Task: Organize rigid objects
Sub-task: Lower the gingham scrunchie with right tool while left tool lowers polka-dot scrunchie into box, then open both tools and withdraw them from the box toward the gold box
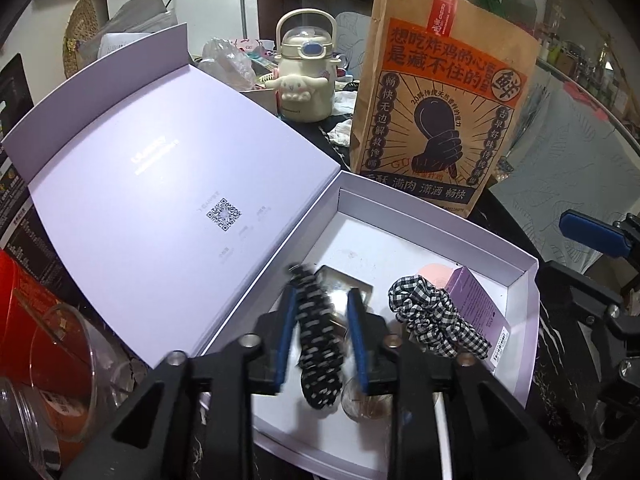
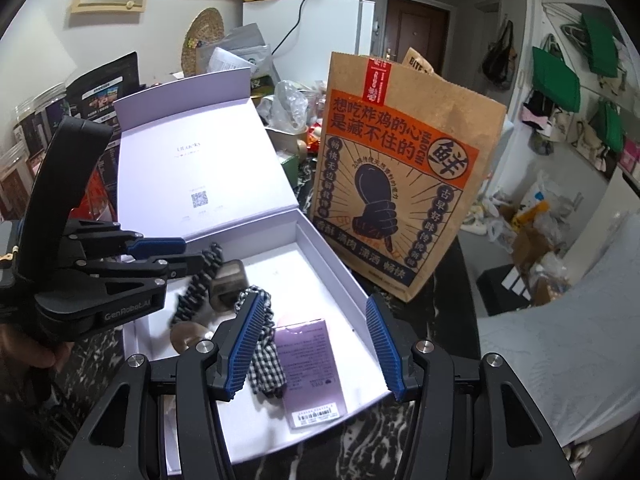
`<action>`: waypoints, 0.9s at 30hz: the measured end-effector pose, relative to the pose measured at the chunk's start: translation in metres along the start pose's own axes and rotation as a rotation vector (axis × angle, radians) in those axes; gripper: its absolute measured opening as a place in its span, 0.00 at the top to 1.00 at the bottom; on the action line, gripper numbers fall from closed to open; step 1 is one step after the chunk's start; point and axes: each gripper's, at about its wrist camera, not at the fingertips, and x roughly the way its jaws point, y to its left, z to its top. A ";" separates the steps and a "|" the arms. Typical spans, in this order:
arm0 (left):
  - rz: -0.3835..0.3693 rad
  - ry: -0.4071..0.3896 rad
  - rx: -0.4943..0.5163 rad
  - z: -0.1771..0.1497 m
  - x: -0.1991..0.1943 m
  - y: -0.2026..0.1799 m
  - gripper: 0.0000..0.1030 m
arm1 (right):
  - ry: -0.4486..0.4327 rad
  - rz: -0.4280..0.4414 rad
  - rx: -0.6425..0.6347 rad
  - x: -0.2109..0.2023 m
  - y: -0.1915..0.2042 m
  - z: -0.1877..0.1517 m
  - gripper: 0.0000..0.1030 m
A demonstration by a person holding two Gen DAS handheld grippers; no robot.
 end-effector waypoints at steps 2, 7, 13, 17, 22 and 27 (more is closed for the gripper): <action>-0.002 -0.006 -0.003 0.000 -0.003 0.000 0.44 | -0.003 -0.003 0.001 -0.003 0.000 0.000 0.48; -0.003 -0.032 -0.001 0.000 -0.016 -0.002 0.20 | -0.011 -0.008 0.006 -0.009 -0.001 -0.002 0.48; 0.004 -0.057 -0.003 0.002 -0.031 -0.001 0.00 | -0.027 -0.014 0.006 -0.021 0.000 -0.003 0.48; 0.003 -0.073 -0.008 0.000 -0.044 -0.001 0.00 | -0.047 -0.018 0.009 -0.031 0.000 -0.004 0.41; 0.002 -0.100 -0.006 -0.002 -0.062 -0.003 0.00 | -0.068 -0.020 0.016 -0.044 0.000 -0.004 0.36; 0.015 -0.139 0.012 -0.007 -0.082 -0.010 0.00 | -0.090 -0.026 0.019 -0.062 0.002 -0.008 0.33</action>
